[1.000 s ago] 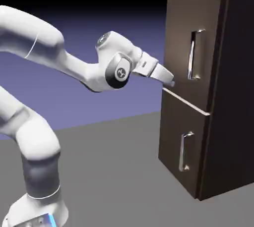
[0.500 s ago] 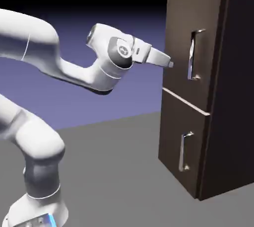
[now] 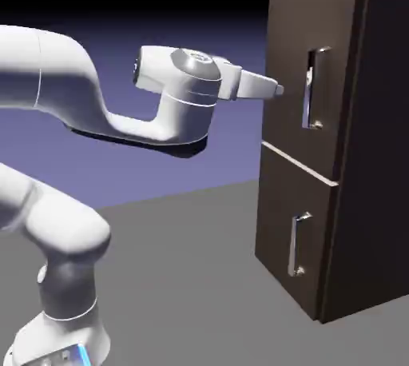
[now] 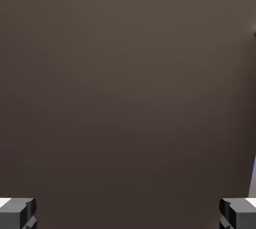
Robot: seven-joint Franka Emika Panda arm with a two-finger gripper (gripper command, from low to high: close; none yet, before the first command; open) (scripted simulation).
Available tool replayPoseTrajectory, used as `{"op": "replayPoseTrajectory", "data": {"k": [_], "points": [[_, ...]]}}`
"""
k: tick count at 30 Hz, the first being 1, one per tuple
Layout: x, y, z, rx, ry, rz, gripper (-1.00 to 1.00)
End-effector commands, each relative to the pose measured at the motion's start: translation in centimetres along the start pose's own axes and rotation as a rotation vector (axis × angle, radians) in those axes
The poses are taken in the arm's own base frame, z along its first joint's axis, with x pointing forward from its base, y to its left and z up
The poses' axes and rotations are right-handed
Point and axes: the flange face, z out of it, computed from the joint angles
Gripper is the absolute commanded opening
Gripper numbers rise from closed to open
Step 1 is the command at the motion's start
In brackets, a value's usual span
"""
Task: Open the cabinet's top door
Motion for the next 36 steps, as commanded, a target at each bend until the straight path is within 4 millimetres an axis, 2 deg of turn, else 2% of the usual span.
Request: {"op": "replayPoseTrajectory", "data": {"k": [1,19,24,25,36], "points": [[0.2,0.3,0.0,0.009,0.008,0.002,0.0],[4.0,7.1,0.9,0.143,0.118,0.051,0.0],[4.6,6.4,5.8,0.143,0.118,0.051,0.0],[4.6,6.4,5.8,0.143,0.118,0.051,-1.0],[2.0,4.6,1.7,0.003,0.251,0.068,-1.0]]}}
